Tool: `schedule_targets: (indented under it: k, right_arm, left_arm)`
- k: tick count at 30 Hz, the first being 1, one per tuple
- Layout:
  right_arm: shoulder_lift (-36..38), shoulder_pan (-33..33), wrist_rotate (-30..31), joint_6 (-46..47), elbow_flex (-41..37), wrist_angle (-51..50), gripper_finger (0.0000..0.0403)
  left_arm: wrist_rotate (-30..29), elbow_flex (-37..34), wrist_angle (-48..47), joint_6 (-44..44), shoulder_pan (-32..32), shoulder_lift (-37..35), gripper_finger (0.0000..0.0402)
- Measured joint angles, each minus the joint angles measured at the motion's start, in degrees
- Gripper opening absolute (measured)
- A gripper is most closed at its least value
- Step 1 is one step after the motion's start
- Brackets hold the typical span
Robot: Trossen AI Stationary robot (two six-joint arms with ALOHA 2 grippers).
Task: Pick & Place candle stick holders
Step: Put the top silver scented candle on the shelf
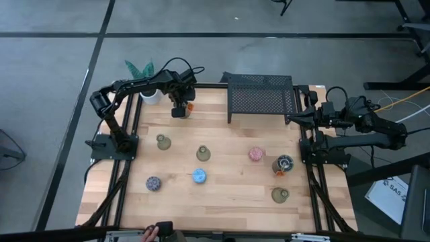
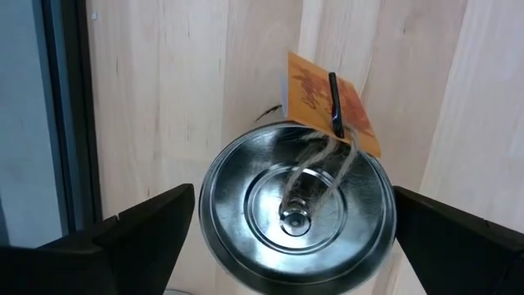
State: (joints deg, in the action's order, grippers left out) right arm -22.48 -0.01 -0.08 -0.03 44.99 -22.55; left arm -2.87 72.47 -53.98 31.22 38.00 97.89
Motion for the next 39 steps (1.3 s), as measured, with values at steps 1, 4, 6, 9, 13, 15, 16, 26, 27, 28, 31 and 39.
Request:
schedule_targets:
  k: [1,4,6,9,13,15,16,26,27,28,31,39]
  right_arm:
    - [0.0,0.0,-0.02,0.0,0.0,0.02,0.0007]
    - [-0.01,0.0,-0.02,0.0,0.0,0.0,0.0007]
    - [-0.01,-0.01,-0.02,0.0,0.0,0.01,0.0007]
    - [0.0,0.0,0.0,0.0,0.0,0.0,0.0007]
    - [-0.02,-0.01,-0.02,0.0,0.0,0.0,0.0007]
    - [-0.01,0.0,-0.01,0.0,0.0,0.02,0.0007]
    - [-0.02,-0.01,-0.02,0.0,0.0,0.0,0.0007]
    - [-0.02,0.0,-0.02,0.0,0.0,0.01,0.0007]
    - [-0.01,0.0,-0.01,0.0,0.0,0.01,0.0007]
    - [-0.01,0.0,-0.01,0.0,0.0,0.0,0.0007]
    - [0.0,-0.02,-0.02,0.0,0.0,0.02,0.0007]
    - [-0.01,0.0,-0.02,0.0,0.0,0.01,0.0007]
  left_arm:
    - [0.0,0.0,-0.01,-0.34,0.0,0.0,0.0397]
    - [0.0,0.0,-0.08,-0.59,-0.02,0.0,0.0385]
    - [-0.02,0.0,-0.04,-0.82,-0.07,0.0,0.0375]
    - [-0.02,0.02,-0.01,-1.99,-0.07,-0.04,0.0362]
    - [-0.11,0.02,0.04,-2.93,-0.07,-0.09,0.0354]
    - [-0.13,0.02,0.04,-2.98,-0.07,-0.09,0.0354]
    - [-0.13,0.02,0.04,-3.08,-0.07,-0.09,0.0354]
    - [-0.04,1.08,-3.3,-6.96,-0.07,-0.07,0.0353]
    - [0.02,1.59,-4.15,-7.18,-0.07,-0.07,0.0353]
    - [0.02,2.19,-4.86,-7.64,-0.07,-0.07,0.0353]
    - [0.0,4.61,-7.53,-9.37,-0.07,-0.07,0.0353]
    - [0.0,13.02,-13.56,-15.57,0.0,-0.07,0.0352]
